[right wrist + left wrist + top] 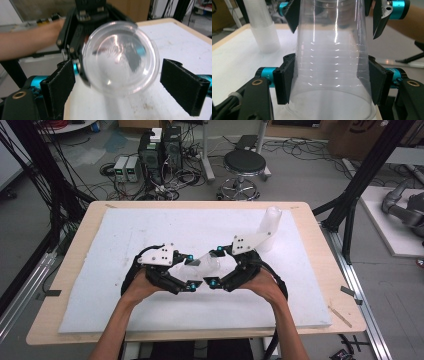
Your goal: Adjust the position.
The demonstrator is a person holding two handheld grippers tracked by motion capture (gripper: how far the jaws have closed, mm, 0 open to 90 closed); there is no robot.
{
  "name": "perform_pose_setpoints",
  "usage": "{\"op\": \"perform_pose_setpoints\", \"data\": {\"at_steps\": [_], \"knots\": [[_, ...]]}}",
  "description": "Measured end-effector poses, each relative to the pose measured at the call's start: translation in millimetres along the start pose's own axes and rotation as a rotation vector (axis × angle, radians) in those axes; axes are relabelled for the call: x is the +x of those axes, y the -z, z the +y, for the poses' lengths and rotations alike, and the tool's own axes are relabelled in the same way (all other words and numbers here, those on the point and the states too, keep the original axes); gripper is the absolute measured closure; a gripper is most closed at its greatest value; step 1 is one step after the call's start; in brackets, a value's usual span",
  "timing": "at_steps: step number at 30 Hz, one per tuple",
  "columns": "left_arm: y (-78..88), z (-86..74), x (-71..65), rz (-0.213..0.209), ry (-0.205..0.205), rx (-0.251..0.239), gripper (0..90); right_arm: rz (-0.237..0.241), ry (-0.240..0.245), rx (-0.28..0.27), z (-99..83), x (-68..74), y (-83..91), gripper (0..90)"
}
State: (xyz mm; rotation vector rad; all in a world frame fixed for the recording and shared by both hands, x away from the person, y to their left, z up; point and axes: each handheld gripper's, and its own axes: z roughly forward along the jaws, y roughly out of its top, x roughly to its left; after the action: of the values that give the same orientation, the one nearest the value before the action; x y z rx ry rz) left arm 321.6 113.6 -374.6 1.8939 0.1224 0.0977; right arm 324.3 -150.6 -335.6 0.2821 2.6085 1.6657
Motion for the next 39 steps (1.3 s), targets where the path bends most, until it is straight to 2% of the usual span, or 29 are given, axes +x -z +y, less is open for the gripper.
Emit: {"op": "perform_pose_setpoints", "data": {"at_steps": [1,2,3,4,5,6,7,10,11,12,13,14,17,18,19,20,21,22,23,24,25,27,33,36,39], "knots": [[4.0,2.4,1.4,0.001,-0.015,0.060,33.2,-0.008,0.007,0.042,-0.7,1.6,0.2,12.6],[4.0,2.4,1.4,0.001,-0.015,0.060,33.2,-0.008,0.007,0.042,-0.7,1.6,0.2,12.6],[6.9,5.8,3.4,-0.002,-0.023,0.114,33.2,-0.020,0.019,0.081,-0.7,2.0,0.7,12.6],[6.9,5.8,3.4,-0.002,-0.023,0.114,33.2,-0.031,0.028,0.101,-0.2,2.0,1.2,12.6],[10.1,10.1,4.8,-0.008,-0.027,0.158,33.1,-0.040,0.030,0.124,0.3,2.7,1.5,12.6],[10.1,10.1,4.8,-0.008,-0.027,0.158,33.1,-0.040,0.030,0.124,0.3,2.7,1.5,12.6],[12.7,14.5,5.5,-0.013,-0.034,0.202,33.1,-0.053,0.044,0.172,1.3,3.4,2.2,12.6],[14.8,21.6,6.9,-0.023,-0.046,0.278,33.1,-0.070,0.063,0.245,2.5,3.1,2.8,12.6],[14.8,21.6,6.9,-0.023,-0.046,0.278,33.0,-0.070,0.063,0.245,2.5,3.1,2.8,12.6],[15.7,24.1,7.7,-0.029,-0.054,0.304,33.0,-0.077,0.066,0.271,2.9,3.1,2.8,12.7],[17.8,29.1,8.8,-0.035,-0.049,0.351,32.9,-0.083,0.075,0.322,3.7,2.8,2.1,12.6],[18.8,31.5,9.4,-0.040,-0.046,0.365,32.9,-0.089,0.082,0.348,4.2,2.5,1.5,12.6],[20.9,37.7,11.6,-0.065,-0.038,0.412,32.8,-0.088,0.096,0.418,5.2,2.2,-1.6,12.6],[20.9,39.7,12.3,-0.069,-0.044,0.445,32.8,-0.083,0.098,0.439,5.4,2.0,-3.0,12.7],[20.9,39.7,12.3,-0.069,-0.044,0.445,32.8,-0.083,0.101,0.460,5.6,2.0,-4.5,12.7],[20.3,41.7,12.6,-0.071,-0.044,0.477,32.8,-0.083,0.101,0.460,5.6,2.0,-4.5,12.7],[19.4,45.4,13.7,-0.084,-0.043,0.530,32.8,-0.086,0.111,0.496,6.2,1.5,-7.6,12.7],[19.4,45.4,13.7,-0.084,-0.043,0.530,32.8,-0.085,0.113,0.513,6.7,1.4,-8.8,12.7],[18.8,46.7,14.2,-0.090,-0.036,0.547,32.8,-0.085,0.113,0.513,6.7,1.4,-8.8,12.7],[17.0,48.7,14.9,-0.089,-0.025,0.585,32.9,-0.088,0.122,0.534,7.9,0.8,-11.1,12.7],[17.0,48.7,14.9,-0.089,-0.025,0.585,32.8,-0.088,0.122,0.534,7.9,0.8,-11.1,12.7],[14.9,49.8,17.5,-0.085,-0.025,0.636,32.9,-0.076,0.125,0.548,10.5,1.0,-13.3,12.7],[4.6,46.6,18.1,-0.091,-0.026,0.682,32.9,-0.066,0.143,0.570,14.1,0.9,-18.4,12.7],[-1.5,45.3,18.5,-0.107,-0.030,0.690,32.9,-0.059,0.155,0.571,15.8,0.6,-22.0,12.7],[-5.9,44.3,19.0,-0.104,-0.029,0.704,32.9,-0.056,0.161,0.574,17.4,0.2,-24.8,12.7]]}}
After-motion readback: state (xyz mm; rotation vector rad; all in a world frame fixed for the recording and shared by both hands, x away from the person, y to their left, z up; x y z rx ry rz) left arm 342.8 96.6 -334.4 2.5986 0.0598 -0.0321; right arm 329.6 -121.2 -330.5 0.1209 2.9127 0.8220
